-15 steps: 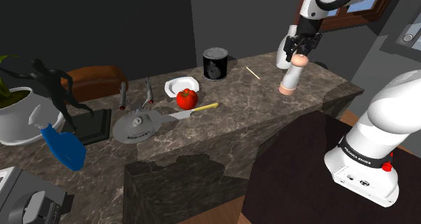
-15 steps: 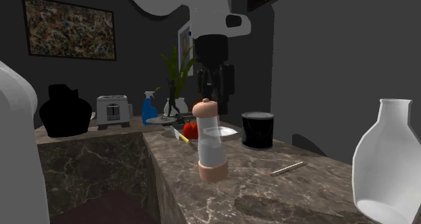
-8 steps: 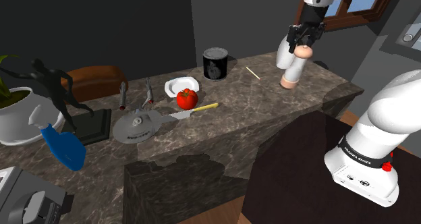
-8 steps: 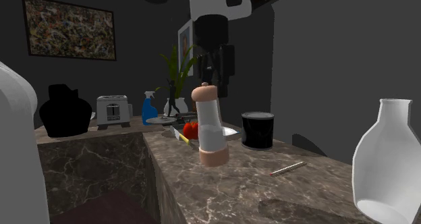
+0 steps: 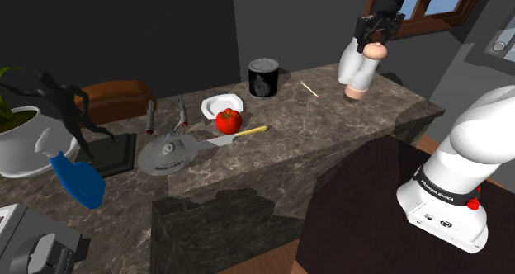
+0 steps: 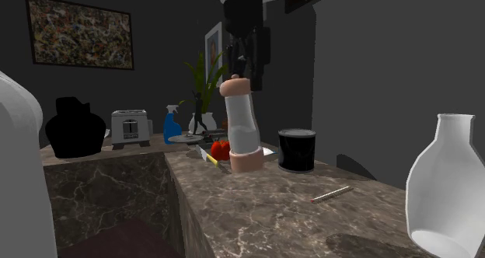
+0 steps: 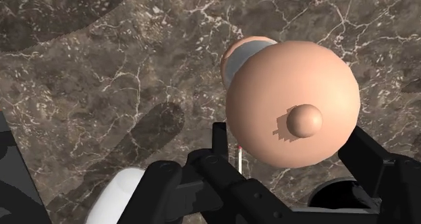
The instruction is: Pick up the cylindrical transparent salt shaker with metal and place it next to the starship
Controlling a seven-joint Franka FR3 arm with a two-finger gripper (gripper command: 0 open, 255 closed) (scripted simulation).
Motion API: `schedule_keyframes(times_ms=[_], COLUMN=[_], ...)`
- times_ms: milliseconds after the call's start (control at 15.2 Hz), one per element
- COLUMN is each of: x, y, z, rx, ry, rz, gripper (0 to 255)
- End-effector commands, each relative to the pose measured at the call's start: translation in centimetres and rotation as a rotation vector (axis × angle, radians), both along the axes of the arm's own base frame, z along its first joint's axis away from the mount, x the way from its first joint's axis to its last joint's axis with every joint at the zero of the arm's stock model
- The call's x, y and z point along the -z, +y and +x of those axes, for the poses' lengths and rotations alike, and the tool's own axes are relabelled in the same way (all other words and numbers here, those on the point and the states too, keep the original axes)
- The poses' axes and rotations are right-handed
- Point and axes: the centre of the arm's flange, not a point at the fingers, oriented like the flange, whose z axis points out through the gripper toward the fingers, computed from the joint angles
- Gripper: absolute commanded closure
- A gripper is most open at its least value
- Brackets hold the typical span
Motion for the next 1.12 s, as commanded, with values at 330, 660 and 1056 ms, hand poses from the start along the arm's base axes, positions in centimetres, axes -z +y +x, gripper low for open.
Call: schedule_keyframes(times_ms=[330, 660, 1056], x=[-3.8, -6.5, -9.6], y=[-0.1, -0.1, -0.1], z=[0.0, 0.0, 0.0], rx=[0.0, 0.0, 0.0], ry=[0.0, 0.0, 0.0], rz=[0.0, 0.0, 0.0], gripper=[255, 255, 255])
